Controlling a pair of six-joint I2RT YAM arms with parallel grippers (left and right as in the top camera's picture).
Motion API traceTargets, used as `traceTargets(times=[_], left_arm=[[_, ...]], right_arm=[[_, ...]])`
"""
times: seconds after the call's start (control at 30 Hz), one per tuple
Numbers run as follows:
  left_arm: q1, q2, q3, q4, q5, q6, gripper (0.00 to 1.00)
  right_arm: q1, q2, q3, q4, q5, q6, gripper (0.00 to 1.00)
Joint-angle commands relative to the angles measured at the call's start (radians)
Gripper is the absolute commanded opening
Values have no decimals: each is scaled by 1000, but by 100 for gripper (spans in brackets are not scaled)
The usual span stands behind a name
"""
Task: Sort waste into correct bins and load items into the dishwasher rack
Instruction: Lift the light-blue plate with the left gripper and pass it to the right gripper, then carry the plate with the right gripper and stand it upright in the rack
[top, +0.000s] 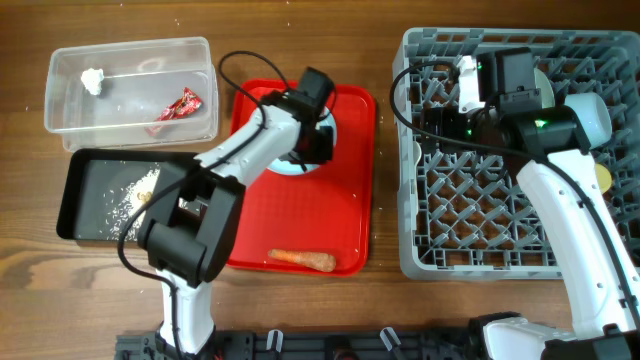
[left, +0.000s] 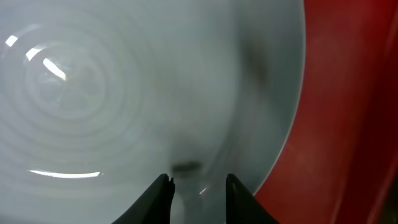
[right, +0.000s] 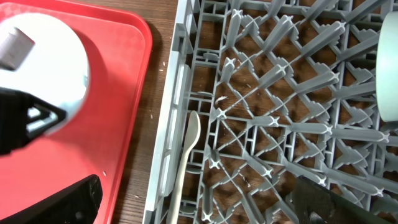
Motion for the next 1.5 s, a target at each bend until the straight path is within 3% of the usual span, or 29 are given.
traceTargets(times=[0.0, 0.23, 0.43, 0.53, 0.6, 0.73, 0.9, 1.23, 1.33, 1.47], left_arm=[[-73, 10, 14, -13, 98, -12, 28], [-106, 0, 14, -43, 86, -8, 21], [45, -117, 14, -164, -31, -8, 19], [178, -237, 14, -228, -51, -8, 38], [281, -319, 14, -281, -50, -12, 60], [445, -410, 14, -380, -46, -35, 74], [579, -424, 14, -454, -46, -35, 78], [591, -424, 14, -460, -47, -35, 78], [591, -424, 14, -460, -47, -35, 78], [590, -424, 14, -461, -46, -35, 78]], right_arm=[[-2, 0, -3, 0, -6, 6, 100], [-2, 0, -3, 6, -6, 5, 100], [-2, 1, -3, 67, -17, 5, 99], [13, 1, -3, 174, -116, 4, 96], [45, 8, -3, 238, -158, 0, 96], [166, 84, -3, 301, -151, -22, 96], [277, 293, -3, 307, -146, 3, 89], [291, 603, -3, 367, -191, 117, 80], [291, 634, -3, 359, -194, 118, 68], [291, 635, -3, 360, -178, 176, 27]])
